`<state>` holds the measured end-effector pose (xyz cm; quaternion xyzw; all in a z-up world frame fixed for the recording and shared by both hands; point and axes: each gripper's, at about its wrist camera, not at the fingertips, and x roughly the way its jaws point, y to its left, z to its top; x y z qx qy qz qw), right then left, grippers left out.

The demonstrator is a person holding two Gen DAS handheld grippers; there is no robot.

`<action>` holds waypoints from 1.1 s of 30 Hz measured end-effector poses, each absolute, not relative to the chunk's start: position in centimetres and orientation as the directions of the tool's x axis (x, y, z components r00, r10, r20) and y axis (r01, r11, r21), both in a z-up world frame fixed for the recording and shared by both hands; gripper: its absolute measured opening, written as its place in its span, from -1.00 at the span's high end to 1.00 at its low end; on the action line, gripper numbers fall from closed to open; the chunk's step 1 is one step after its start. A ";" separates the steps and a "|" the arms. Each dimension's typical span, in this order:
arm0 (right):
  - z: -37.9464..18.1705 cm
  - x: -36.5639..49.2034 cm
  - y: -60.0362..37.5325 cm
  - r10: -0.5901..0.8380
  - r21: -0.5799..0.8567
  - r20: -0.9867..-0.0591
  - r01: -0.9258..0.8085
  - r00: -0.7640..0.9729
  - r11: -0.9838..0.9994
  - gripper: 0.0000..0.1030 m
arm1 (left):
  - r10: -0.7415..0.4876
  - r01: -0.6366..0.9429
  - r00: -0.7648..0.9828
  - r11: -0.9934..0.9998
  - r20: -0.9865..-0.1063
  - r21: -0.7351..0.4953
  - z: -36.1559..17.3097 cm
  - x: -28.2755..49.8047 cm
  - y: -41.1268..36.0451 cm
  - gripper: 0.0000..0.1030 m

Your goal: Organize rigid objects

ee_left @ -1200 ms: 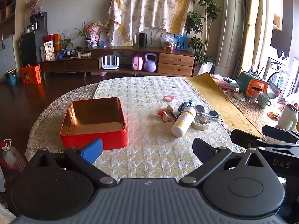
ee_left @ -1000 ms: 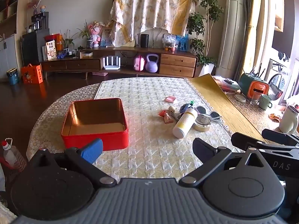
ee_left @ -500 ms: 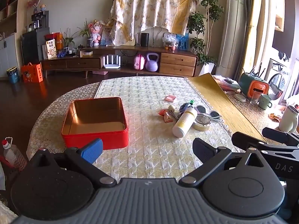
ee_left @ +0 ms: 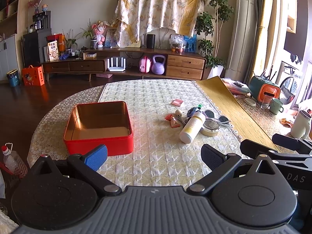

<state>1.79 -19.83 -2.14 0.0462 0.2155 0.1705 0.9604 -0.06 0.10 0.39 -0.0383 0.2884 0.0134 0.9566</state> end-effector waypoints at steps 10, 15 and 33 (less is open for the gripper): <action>-2.3 1.9 -19.8 0.346 0.162 -0.401 -0.306 0.848 0.938 -0.99 | 0.001 -0.047 0.831 0.997 -0.556 -0.069 0.1 0.1 0.3 -1.00; -2.7 2.5 -20.0 0.343 0.161 -0.412 -0.303 0.844 0.939 -0.99 | -0.006 -0.040 0.819 0.997 -0.574 -0.068 -0.6 1.1 0.2 -1.00; -6.3 12.8 -22.8 0.264 0.020 -0.501 -0.295 0.824 0.955 -0.99 | -0.102 0.106 0.760 0.994 -0.642 -0.033 -3.1 13.9 -3.5 -0.99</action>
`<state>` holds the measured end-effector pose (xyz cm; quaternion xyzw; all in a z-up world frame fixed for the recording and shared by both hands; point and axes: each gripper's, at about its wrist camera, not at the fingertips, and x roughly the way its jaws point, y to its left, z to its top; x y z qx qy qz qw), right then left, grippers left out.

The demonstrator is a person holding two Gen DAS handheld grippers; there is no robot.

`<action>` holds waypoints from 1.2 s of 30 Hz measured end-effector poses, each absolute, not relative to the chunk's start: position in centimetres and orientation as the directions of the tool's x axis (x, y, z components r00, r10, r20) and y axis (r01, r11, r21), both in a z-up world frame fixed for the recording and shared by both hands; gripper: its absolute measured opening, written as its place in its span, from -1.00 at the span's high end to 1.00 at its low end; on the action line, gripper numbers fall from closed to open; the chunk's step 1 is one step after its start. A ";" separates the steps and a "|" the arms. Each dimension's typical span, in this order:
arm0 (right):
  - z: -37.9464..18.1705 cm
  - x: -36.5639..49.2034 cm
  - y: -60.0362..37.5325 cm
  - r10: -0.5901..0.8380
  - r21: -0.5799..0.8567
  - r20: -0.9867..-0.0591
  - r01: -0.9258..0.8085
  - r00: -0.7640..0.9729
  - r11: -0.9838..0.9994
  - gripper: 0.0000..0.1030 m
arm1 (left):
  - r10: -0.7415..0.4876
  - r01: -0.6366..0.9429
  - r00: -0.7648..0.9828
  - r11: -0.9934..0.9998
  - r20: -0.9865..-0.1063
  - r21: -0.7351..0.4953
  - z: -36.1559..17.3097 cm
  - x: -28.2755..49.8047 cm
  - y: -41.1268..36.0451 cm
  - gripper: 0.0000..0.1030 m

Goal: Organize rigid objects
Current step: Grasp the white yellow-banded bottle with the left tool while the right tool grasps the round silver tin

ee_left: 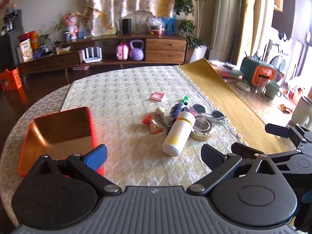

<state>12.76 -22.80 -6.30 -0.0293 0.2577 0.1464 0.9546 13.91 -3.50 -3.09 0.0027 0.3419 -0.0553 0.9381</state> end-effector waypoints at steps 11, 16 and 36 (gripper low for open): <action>-10.8 19.7 -22.2 0.309 -0.043 -0.606 -0.418 0.733 0.907 -0.97 | -0.195 0.180 0.642 0.978 -0.741 -0.102 -8.3 22.9 -6.0 -0.99; -12.4 22.2 -22.5 0.314 -0.043 -0.624 -0.432 0.716 0.901 -0.94 | -0.222 0.180 0.607 0.974 -0.763 -0.139 -10.0 26.0 -6.3 -0.99; -14.5 26.2 -23.0 0.350 0.011 -0.624 -0.440 0.699 0.898 -0.56 | -0.257 0.234 0.537 0.960 -0.804 -0.151 -13.3 30.1 -7.9 -0.38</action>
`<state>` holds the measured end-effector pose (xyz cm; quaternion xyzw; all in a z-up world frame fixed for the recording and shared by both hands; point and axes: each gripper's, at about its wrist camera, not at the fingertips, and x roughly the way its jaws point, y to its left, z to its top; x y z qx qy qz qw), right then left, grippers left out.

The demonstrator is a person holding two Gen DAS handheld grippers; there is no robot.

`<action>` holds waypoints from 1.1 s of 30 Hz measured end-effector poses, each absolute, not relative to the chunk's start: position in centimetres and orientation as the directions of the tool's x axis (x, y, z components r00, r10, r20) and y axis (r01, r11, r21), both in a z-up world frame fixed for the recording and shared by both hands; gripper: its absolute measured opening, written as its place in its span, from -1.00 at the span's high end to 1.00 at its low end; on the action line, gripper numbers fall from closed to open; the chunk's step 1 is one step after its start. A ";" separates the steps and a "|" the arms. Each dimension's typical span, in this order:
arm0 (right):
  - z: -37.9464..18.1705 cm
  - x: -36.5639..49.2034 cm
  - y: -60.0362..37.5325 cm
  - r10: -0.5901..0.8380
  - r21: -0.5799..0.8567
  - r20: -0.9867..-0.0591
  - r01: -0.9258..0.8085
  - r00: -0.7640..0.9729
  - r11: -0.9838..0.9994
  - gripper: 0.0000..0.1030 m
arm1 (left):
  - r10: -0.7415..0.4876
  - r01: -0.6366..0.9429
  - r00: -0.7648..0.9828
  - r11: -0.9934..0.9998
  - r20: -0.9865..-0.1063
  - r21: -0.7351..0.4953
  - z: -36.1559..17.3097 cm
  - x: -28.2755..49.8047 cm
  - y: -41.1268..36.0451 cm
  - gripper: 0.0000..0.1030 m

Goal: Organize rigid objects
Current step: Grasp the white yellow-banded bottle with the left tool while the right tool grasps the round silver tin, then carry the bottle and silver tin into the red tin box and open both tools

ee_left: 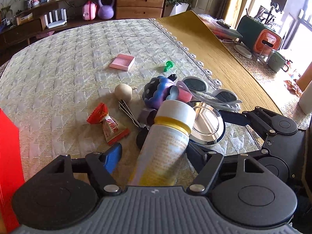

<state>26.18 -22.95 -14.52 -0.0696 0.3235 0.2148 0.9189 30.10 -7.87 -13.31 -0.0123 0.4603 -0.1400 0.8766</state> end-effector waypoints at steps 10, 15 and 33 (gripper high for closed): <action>-14.6 26.2 -22.7 0.333 -0.003 -0.631 -0.432 0.701 0.902 -0.46 | -0.285 0.247 0.528 0.953 -0.800 -0.177 -13.1 29.9 -8.0 -0.02; -14.2 25.7 -22.6 0.315 0.000 -0.637 -0.409 0.703 0.913 -0.46 | -0.272 0.203 0.529 0.960 -0.804 -0.191 -12.9 29.6 -7.3 0.08; -9.5 20.6 -20.8 0.324 -0.016 -0.610 -0.420 0.723 0.907 -0.46 | -0.241 0.081 0.563 0.968 -0.790 -0.237 -9.9 24.7 -3.0 0.15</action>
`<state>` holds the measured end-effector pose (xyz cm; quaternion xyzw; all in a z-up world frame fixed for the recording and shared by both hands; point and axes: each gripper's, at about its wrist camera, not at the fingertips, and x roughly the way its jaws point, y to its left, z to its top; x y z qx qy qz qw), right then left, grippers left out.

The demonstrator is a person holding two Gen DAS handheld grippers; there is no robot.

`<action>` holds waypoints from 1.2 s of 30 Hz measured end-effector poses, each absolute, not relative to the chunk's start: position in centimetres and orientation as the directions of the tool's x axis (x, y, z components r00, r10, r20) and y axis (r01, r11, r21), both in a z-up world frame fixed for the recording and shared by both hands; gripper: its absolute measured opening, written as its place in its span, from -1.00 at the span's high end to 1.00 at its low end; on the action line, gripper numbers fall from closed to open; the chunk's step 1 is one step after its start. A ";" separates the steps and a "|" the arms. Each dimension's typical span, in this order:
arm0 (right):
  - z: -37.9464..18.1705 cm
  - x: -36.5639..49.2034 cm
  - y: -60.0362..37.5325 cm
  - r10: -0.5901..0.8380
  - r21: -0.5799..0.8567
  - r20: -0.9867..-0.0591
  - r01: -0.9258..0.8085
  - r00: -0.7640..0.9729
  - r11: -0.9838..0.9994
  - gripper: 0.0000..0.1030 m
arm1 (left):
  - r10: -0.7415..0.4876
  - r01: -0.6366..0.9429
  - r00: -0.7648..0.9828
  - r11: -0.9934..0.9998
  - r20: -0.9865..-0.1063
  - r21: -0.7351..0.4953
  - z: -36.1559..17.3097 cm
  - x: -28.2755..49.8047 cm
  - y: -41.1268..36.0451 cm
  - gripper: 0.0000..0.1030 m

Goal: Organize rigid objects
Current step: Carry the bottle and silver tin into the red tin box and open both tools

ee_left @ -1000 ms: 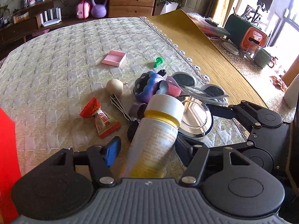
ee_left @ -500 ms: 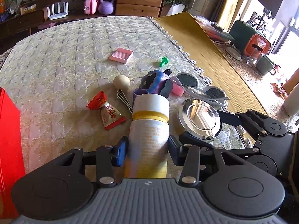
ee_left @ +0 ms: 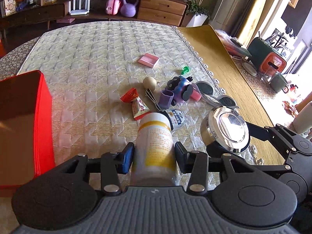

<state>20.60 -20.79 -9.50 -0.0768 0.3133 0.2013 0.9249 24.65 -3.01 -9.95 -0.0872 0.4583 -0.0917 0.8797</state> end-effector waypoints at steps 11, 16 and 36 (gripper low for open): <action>-5.7 17.6 -16.9 0.384 -0.031 -0.574 -0.487 0.723 0.873 -0.46 | -0.224 0.028 0.620 0.964 -0.752 -0.265 -6.1 21.2 1.2 0.15; -4.5 17.3 -14.5 0.423 -0.016 -0.566 -0.523 0.707 0.852 -0.46 | -0.193 -0.021 0.664 0.961 -0.723 -0.275 -4.2 20.2 4.4 0.15; -5.2 21.1 0.8 0.525 -0.036 -0.630 -0.697 0.572 0.716 -0.46 | 0.024 -0.263 0.685 0.940 -0.728 -0.216 -5.9 21.9 19.0 0.15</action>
